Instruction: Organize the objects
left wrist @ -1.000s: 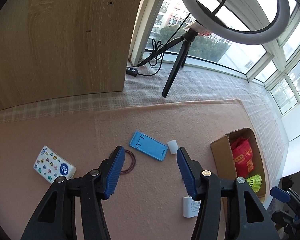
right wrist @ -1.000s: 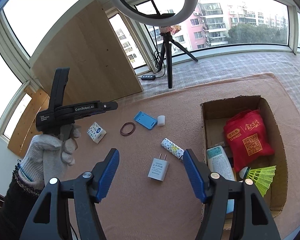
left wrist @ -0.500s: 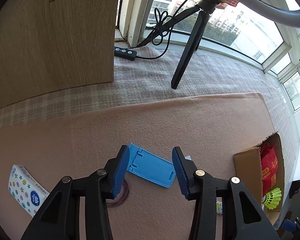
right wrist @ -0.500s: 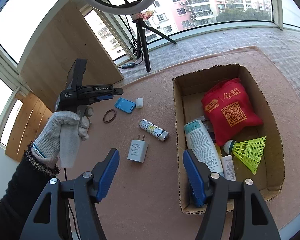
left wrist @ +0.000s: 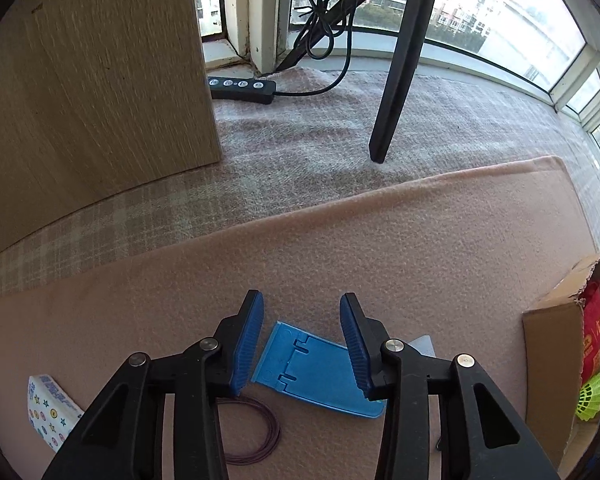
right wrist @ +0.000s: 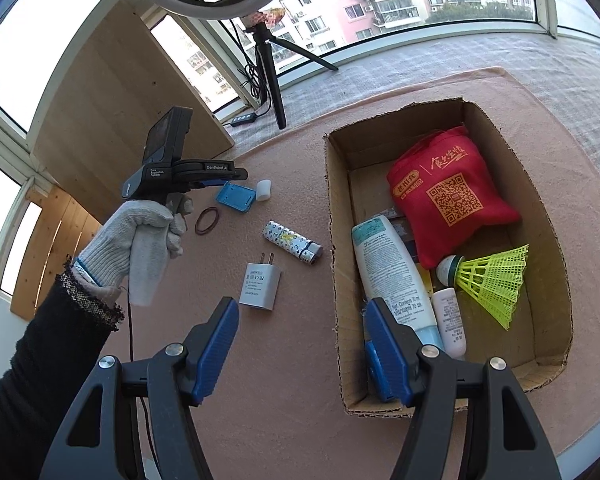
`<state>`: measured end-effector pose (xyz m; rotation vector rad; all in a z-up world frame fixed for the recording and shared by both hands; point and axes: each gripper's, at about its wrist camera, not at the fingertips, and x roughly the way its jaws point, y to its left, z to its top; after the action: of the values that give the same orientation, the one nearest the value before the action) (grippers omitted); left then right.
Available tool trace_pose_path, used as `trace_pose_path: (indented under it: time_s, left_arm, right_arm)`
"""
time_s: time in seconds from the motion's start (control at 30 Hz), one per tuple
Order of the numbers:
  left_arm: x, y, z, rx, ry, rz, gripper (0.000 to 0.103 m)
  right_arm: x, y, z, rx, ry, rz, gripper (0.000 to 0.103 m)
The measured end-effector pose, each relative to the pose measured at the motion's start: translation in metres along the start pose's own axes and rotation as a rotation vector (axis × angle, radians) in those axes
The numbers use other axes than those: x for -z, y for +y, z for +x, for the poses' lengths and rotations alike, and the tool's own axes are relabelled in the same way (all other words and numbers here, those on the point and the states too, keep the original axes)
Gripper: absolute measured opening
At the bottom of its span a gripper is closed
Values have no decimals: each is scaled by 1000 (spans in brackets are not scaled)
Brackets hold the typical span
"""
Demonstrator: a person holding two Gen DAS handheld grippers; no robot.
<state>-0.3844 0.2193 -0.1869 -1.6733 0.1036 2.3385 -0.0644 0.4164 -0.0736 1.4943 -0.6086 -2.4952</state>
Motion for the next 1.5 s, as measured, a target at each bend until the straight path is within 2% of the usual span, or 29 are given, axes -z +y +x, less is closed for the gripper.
trace_pose_path:
  time_s: [0.23,0.4,0.8,1.13,1.5]
  left_arm:
    - [17,-10,-3,-9,-1,109,40]
    - [42,-2,-13,18,-1,131,39]
    - [128,23,-50,95,-57,77,38]
    - [211,31,-82,149,-63,59,38]
    - [248,29,-96,181,-24,75,39]
  right_arm:
    - [-2,2,2,-2,4,0,63]
    - [-2,11,4,-11,2,-14,63]
    - [2,50,15,-51,20,-75,63]
    - [9,74,27,-71,48,-115,63]
    - [14,89,38,-80,74,-146,63]
